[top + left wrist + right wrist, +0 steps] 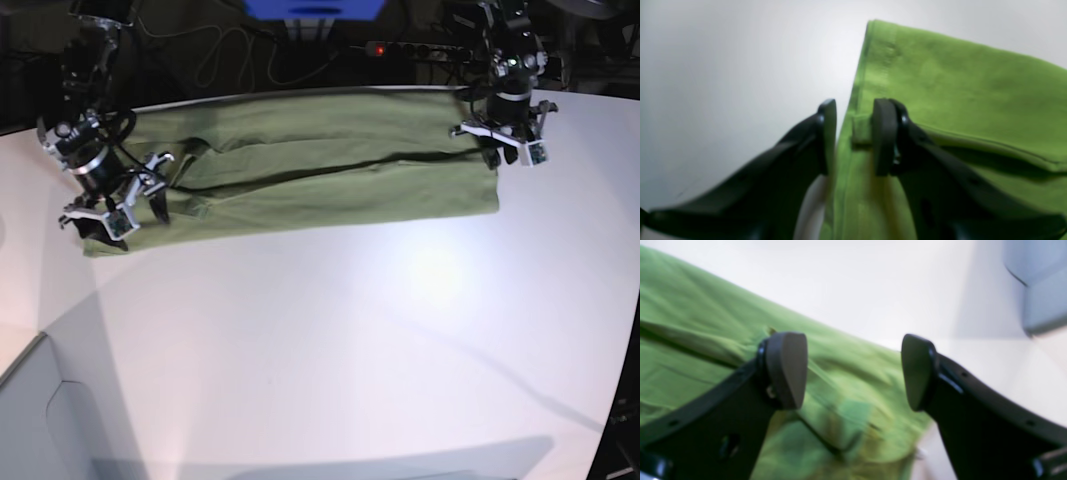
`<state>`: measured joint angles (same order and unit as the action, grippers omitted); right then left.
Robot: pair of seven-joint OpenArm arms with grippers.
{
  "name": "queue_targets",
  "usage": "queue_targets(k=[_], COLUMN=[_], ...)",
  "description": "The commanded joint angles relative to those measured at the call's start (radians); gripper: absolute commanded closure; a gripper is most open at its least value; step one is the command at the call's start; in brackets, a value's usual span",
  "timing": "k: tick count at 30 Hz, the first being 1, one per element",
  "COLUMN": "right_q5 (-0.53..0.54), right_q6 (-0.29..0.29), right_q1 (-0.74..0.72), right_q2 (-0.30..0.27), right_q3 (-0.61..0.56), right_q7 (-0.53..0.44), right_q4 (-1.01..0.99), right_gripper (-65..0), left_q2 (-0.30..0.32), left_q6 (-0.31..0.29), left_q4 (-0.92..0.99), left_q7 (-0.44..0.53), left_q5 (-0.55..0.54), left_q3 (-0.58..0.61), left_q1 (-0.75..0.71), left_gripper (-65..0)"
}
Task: Fold the T-shirt properly
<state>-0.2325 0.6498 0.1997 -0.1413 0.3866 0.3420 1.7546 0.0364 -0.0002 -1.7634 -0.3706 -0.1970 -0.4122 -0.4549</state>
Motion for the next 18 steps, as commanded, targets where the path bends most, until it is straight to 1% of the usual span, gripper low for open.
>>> queue_targets(k=[1,4,6,8,9,12,13,14,15,18], right_q5=[0.006,0.006,0.006,0.006,0.006,0.006,0.006,0.006,0.006,0.006], right_q6=[0.014,0.014,0.014,0.014,0.014,0.014,0.014,0.014,0.014,0.014], right_q1=[-0.018,-0.041,-0.064,-0.088,-0.098,-0.119,-0.119,-0.119,-0.113,-0.088], right_q2=[-0.011,-0.011,-0.011,-0.010,-0.008,-0.008,-0.008,-0.008,-0.008,-0.010], right_q3=[-0.011,-0.051,-0.079,-0.097,-0.100,-0.105,-0.105,-0.105,-0.105,-0.105], right_q7=[0.006,0.055,0.068,0.070,0.070,0.070,0.070,0.070,0.070,0.070], right_q4=[0.005,-0.003,-0.026,-0.063,-0.086,-0.155,-0.169,-0.177,-0.177,-0.172], right_gripper=[-42.3,-42.2,-39.2,-31.6,-25.7,-3.0,0.0,0.0,-1.7,0.0], left_q2=[0.007,0.009,0.009,0.009,0.009,0.006,0.007,0.009,0.009,0.009], left_q6=[0.006,0.002,0.002,0.002,0.002,0.002,0.002,0.002,0.002,0.002], left_q4=[-0.023,-0.023,-0.033,-0.043,-0.053,-0.072,-0.074,-0.074,-0.076,-0.072], left_q7=[0.020,0.020,0.020,0.020,0.020,0.020,0.020,0.020,0.020,0.020], left_q5=[-0.002,-0.002,-0.002,-0.002,-0.002,-0.002,-0.002,-0.002,-0.002,-0.002], left_q3=[-0.004,-0.004,-0.004,-0.004,-0.004,-0.004,-0.004,-0.004,-0.004,-0.004], left_q1=[-0.006,-0.020,-0.020,-0.020,-0.020,-0.020,-0.020,-0.020,-0.020,-0.018], left_gripper=[-18.2,-18.4,-18.4,-18.4,-18.4,-18.4,-18.4,-18.4,-18.4,-18.4])
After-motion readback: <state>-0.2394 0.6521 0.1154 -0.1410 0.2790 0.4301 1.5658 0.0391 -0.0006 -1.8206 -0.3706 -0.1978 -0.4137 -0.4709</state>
